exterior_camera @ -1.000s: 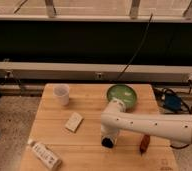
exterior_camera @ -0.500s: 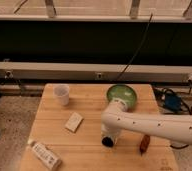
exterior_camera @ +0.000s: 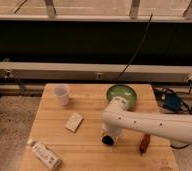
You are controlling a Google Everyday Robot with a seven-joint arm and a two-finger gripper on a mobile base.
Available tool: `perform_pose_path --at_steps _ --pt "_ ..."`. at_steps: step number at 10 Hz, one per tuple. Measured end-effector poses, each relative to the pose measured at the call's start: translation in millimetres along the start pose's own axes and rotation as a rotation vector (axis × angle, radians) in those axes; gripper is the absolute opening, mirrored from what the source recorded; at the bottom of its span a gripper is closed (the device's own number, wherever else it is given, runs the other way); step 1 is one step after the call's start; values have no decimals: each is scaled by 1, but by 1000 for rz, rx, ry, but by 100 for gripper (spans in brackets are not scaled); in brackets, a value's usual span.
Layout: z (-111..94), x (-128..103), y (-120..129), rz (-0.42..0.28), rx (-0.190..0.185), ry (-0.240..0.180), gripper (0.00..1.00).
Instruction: Place the eraser on the white sponge
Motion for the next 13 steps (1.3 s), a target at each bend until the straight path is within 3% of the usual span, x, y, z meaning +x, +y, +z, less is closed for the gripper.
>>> perform_pose_path --at_steps 13 --pt "-38 16 -16 -38 -3 27 20"
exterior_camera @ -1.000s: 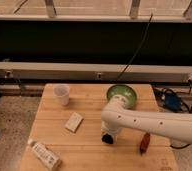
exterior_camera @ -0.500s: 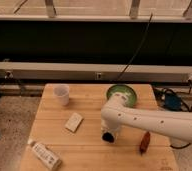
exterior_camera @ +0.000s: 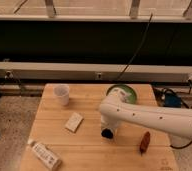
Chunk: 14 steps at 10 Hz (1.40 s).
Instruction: Place the eraser on the white sponge
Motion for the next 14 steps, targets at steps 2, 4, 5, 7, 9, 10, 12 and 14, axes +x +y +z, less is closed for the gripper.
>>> perform_pose_path --at_steps 2,4,5,7,9,10,12,14 --pt "-8 5 -7 -14 -2 4 20" --pt "-17 7 -20 -33 -5 10 20" --pt "-20 7 -25 -40 -3 9 20" --pt "-27 11 -37 -63 -5 14 20" --pt "-30 11 -49 -81 -8 19 20" --pt "-30 9 -62 -95 -9 20 20" --pt "-32 10 -76 -120 -8 25 20" --pt "-33 9 -93 -149 -6 26 20"
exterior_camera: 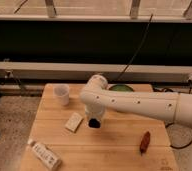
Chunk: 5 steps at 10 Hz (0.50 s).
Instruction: Place the eraser on the white sponge
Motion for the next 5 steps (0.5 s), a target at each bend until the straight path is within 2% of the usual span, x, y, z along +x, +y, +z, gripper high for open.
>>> perform_pose_path --at_steps 5 --pt "-1 6 -20 -47 -10 8 20"
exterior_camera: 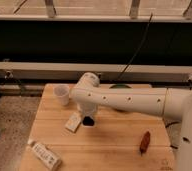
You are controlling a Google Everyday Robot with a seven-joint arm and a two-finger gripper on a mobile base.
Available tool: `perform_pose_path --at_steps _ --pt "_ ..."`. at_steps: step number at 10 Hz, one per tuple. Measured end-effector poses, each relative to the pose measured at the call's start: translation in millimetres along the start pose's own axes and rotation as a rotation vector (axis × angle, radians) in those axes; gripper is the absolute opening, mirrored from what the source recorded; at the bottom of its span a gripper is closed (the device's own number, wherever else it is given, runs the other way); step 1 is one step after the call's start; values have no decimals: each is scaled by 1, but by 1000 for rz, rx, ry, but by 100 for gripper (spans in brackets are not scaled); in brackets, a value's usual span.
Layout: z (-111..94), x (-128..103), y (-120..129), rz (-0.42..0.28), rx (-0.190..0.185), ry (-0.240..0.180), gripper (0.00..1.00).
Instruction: Place the eraser on the white sponge
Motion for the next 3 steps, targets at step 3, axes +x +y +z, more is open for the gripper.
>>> perform_pose_path --at_steps 3 --pt "1 3 -10 -37 -7 4 20"
